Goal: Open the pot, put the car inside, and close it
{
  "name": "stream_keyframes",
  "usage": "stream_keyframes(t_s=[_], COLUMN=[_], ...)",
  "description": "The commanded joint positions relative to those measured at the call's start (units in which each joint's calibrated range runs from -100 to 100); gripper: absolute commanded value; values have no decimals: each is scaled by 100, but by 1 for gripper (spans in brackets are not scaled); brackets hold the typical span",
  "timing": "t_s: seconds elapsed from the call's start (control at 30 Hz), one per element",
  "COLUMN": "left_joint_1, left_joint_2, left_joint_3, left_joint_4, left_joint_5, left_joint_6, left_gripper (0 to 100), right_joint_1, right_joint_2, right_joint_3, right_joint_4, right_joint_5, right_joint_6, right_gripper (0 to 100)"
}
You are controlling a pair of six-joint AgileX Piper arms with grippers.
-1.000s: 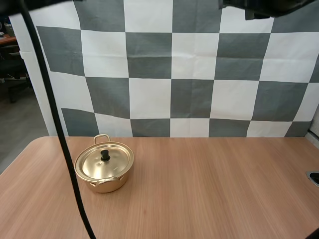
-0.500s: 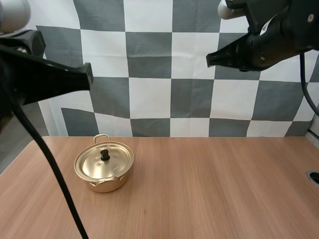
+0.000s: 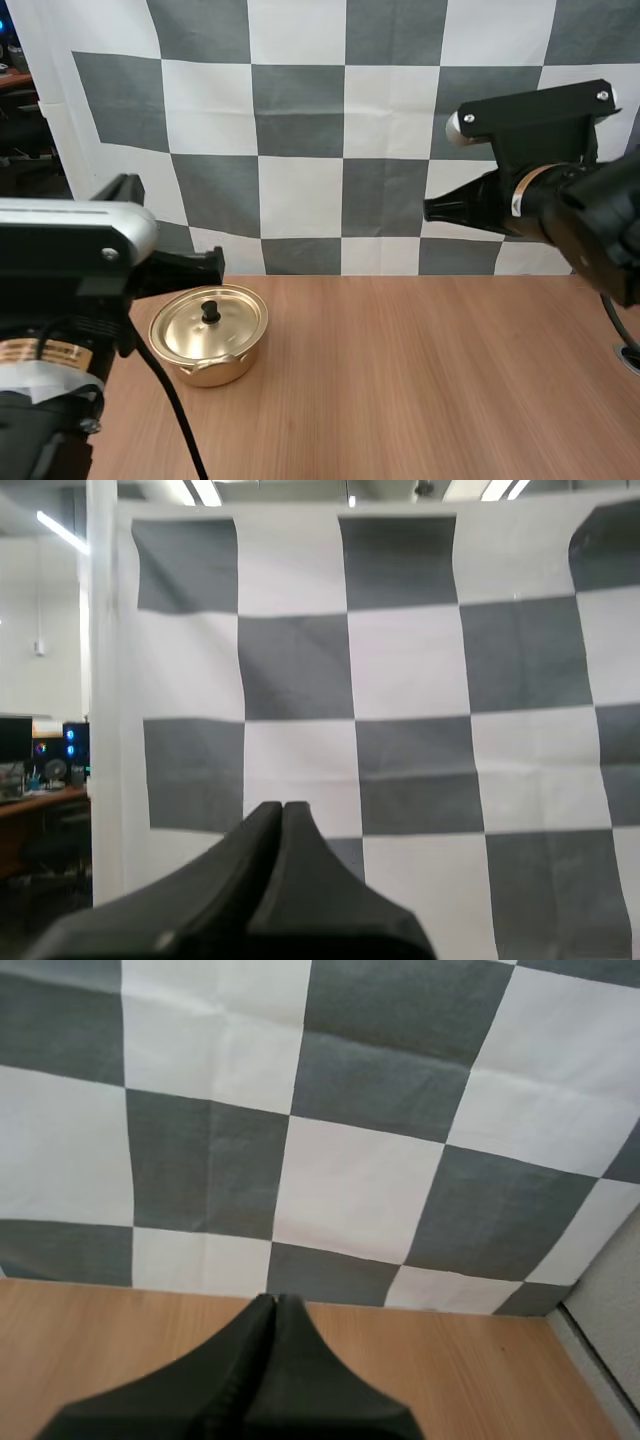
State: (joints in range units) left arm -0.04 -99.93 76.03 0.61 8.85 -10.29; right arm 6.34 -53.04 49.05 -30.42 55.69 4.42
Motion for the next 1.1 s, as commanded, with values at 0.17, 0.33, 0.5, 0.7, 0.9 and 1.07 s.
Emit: stream_keyframes(t_s=[0.17,0.33,0.5,0.7,0.9,1.07], left_joint_1=[-1,-1,-1,-1,-1,-1], left_joint_2=[-7,-7,-7,-7,-7,-7], left_joint_3=[2397,2397,2397,2397,2397,2397], left_joint_4=[-119,-119,-117,-117,-117,-117], left_joint_5=[2115,2115,1958,1882,1882,1882], left_joint_6=[-5,-5,-5,-5,-5,-5], left_gripper=[0,0,0,0,0,0], right_joint_1=[-149,-149,-149,-307,-600,-607], right_joint_2=[-1335,-1755,-2146,-2795,-3378,-3798], right_joint_3=[2308,3012,3561,4240,4873,5095], right_joint_4=[-185,-199,-199,-199,-199,-162], right_joint_5=[-3764,-4440,-4645,-4785,-5038,-5038], right_joint_6=[748,748,748,748,748,748], right_gripper=[0,0,0,0,0,0])
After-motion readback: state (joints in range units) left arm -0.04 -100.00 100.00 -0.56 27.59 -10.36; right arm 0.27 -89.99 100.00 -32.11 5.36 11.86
